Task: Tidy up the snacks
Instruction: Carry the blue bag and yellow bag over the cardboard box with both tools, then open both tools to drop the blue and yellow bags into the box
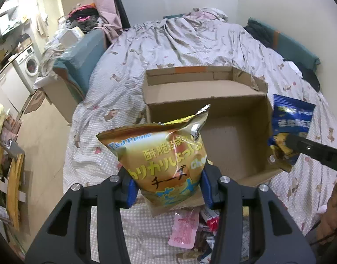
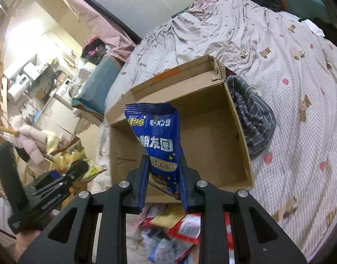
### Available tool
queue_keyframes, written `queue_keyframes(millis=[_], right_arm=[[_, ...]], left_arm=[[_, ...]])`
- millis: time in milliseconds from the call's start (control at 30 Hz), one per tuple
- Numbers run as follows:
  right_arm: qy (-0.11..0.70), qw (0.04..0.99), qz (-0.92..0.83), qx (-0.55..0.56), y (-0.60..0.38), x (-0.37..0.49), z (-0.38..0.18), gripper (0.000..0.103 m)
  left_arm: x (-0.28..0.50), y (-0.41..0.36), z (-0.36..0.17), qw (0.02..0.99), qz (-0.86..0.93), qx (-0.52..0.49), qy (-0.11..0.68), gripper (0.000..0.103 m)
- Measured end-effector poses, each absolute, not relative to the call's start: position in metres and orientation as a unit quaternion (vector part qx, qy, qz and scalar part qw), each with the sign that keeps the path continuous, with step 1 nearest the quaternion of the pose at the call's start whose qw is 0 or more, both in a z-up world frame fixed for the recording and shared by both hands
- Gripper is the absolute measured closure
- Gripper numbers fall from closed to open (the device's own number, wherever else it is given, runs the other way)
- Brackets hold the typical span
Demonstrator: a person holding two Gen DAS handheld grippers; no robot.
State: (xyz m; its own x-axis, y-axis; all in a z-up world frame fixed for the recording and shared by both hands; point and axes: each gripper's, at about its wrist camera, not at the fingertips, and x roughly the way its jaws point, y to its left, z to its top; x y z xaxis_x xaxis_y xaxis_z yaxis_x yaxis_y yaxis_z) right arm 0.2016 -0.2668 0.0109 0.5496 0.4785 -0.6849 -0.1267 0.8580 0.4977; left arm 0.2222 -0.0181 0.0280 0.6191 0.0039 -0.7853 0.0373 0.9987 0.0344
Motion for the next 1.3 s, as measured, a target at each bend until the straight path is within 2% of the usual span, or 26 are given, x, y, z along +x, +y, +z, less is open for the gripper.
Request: queue_keyframes(millis=[467,1133,1233,1267,1300], right_arm=[[0.474,0.845,0.173,0.178,-0.261,0.221,-0.038,0.077],[0.483,0.844,0.173,0.158,-0.253,0.226,-0.046,0.077],[0.482,0.842,0.177,0.165,-0.254,0.227,-0.047,0.074],[0.481,0.842,0.177,0.168,-0.254,0.227,-0.047,0.074],[0.482,0.841,0.178,0.17,-0.254,0.227,-0.047,0.074]], left_arm=[[0.241,-0.032,-0.03,0.889,-0.029,0.016,0.457,0.061],[0.24,-0.034,-0.036,0.89,-0.03,0.021,0.455,0.06],[0.239,-0.033,-0.033,0.89,-0.033,0.016,0.454,0.059],[0.239,-0.033,-0.033,0.891,-0.034,0.014,0.453,0.059],[0.239,-0.033,-0.032,0.89,-0.035,0.013,0.453,0.054]])
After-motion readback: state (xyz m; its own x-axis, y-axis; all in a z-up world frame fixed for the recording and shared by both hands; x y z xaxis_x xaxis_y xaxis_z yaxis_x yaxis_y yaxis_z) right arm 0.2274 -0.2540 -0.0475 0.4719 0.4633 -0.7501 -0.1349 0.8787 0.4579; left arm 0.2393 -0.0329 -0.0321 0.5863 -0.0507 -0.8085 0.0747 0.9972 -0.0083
